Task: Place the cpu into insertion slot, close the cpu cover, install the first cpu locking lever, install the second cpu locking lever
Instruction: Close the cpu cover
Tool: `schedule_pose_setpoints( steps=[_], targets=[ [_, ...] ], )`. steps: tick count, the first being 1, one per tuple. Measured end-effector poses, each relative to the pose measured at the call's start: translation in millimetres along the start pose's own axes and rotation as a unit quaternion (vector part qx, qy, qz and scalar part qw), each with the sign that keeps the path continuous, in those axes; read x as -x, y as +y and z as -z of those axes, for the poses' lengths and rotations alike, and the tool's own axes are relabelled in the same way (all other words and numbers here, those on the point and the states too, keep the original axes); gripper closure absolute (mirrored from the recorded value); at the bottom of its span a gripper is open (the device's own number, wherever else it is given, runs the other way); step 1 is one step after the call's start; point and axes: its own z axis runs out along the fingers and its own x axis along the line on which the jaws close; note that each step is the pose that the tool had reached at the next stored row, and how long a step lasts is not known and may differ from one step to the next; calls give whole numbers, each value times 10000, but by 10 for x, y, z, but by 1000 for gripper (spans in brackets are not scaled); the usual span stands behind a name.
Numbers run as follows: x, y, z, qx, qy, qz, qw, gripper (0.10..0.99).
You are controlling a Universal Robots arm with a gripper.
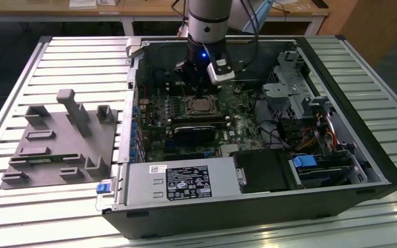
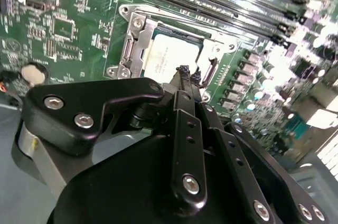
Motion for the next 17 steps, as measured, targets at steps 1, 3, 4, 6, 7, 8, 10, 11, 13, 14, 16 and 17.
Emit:
schedule_pose_setpoints(
  steps=[1,3,4,6,7,8,10,11,13,14,16,17],
  targets=[
    [0,0,0,-2,2,90,10000,984],
    [0,0,-1,-6,4,240,9997,984],
    [0,0,-2,-5,-7,278,9996,984],
    [-4,-1,-6,8,-83,315,9995,984],
    [-10,-2,-8,17,-135,327,9994,984],
    [-15,-3,-10,25,-183,335,9993,984],
    [-33,-8,-15,40,-277,345,9990,984],
    [-42,-10,-19,46,-304,346,9989,984],
    [-46,-11,-20,46,-308,337,9989,984],
    [-46,-11,-20,46,-308,320,9990,984],
    [-50,-11,-21,46,-310,295,9991,984],
    [-50,-12,-19,46,-310,290,9991,984]
  ],
)
